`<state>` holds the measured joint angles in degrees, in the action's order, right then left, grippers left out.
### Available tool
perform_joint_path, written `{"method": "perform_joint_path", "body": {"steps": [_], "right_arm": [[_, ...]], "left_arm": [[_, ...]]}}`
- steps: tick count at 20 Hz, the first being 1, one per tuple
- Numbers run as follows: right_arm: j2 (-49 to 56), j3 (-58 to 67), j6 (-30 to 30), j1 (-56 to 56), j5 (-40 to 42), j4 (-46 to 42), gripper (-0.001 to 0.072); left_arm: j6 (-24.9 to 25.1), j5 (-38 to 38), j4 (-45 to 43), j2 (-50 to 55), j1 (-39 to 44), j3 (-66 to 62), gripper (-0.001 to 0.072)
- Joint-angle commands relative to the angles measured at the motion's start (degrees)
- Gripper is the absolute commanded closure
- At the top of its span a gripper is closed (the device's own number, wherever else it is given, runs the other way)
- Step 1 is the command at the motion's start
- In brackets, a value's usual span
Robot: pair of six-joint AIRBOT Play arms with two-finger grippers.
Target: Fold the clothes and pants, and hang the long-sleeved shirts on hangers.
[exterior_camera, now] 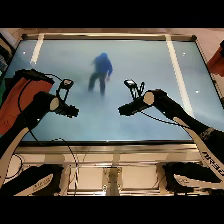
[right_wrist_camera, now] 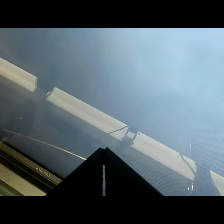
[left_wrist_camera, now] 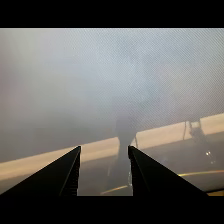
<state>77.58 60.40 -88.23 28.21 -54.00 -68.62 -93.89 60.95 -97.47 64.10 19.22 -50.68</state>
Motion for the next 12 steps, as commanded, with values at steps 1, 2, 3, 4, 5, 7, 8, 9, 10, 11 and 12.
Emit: {"method": "perform_joint_path", "body": {"steps": [1,2,3,4,5,7,8,9,10,11,12], "right_arm": [[0.0,0.0,0.0,0.0,0.0,0.5,0.0704],[0.0,0.0,0.0,0.0,0.0,0.9,0.0704],[0.0,0.0,0.0,0.0,0.0,1.1,0.0704],[0.0,0.0,0.0,0.0,0.0,1.2,0.0704],[0.0,0.0,0.0,0.0,-0.1,1.2,0.0704],[0.0,0.0,0.0,0.0,-0.2,1.3,0.0704],[0.0,0.0,0.0,0.0,-0.2,1.3,0.0704],[0.0,0.0,0.0,0.0,-0.2,1.3,0.0704],[0.0,0.0,0.0,0.0,-0.2,1.3,0.0703],[0.0,0.0,0.0,0.0,-0.2,1.3,0.0704],[0.0,0.0,0.0,0.0,-0.3,1.3,0.0704]], "left_arm": [[0.0,0.0,0.0,0.0,0.0,0.0,0.0342],[0.0,0.0,0.0,0.0,0.0,0.0,0.0342],[0.0,0.0,0.0,0.0,0.0,0.0,0.0342],[0.0,0.0,0.0,0.0,0.0,0.0,0.0342],[0.0,0.0,0.0,0.0,0.0,0.0,0.0342],[0.0,0.0,0.0,0.0,0.0,0.0,0.0342],[0.0,0.0,0.0,0.0,0.0,0.0,0.0342],[0.0,0.0,0.0,0.0,0.0,0.0,0.0342],[0.0,0.0,0.0,0.0,0.0,0.0,0.0342],[0.0,0.0,0.0,0.0,0.0,0.0,0.0342],[0.0,0.0,0.0,0.0,0.0,0.0,0.0342]]}}
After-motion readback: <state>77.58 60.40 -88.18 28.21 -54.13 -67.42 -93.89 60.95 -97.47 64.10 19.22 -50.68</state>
